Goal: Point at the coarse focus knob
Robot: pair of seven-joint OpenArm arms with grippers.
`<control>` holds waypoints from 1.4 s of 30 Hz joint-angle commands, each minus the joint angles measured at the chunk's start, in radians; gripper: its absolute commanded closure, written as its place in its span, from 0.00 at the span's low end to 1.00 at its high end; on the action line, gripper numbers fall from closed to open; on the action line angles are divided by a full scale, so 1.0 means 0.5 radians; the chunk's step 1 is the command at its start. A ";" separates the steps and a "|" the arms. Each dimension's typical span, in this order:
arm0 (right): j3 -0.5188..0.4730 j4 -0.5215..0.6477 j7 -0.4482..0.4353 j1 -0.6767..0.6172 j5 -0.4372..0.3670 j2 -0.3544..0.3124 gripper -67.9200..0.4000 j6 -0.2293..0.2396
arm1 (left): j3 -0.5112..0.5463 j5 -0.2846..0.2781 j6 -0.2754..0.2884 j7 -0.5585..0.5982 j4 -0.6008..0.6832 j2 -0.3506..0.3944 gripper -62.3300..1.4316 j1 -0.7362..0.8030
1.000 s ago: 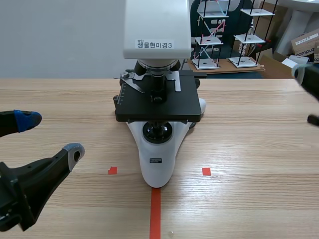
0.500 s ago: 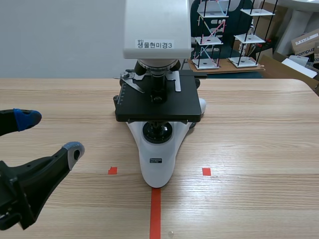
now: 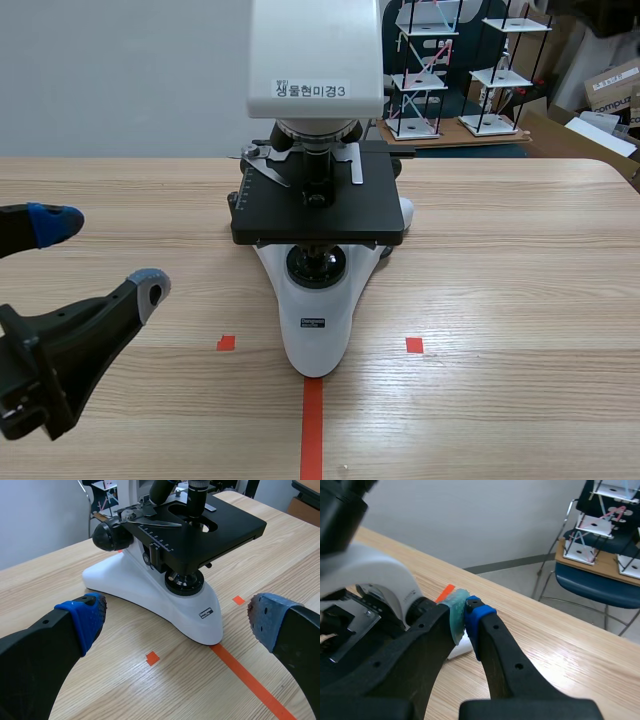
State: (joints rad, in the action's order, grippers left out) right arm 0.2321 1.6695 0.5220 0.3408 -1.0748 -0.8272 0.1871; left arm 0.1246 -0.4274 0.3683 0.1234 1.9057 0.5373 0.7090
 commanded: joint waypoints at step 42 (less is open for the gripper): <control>0.433 -0.619 0.523 0.675 -0.126 0.491 0.97 -0.292 | -0.002 -0.013 0.002 0.021 0.040 -0.009 0.04 0.005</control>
State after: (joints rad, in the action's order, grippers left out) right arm 0.4603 1.3418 0.7979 0.6533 -1.1305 -0.5709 0.0402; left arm 0.1246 -0.4274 0.3683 0.1230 1.9057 0.5373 0.7090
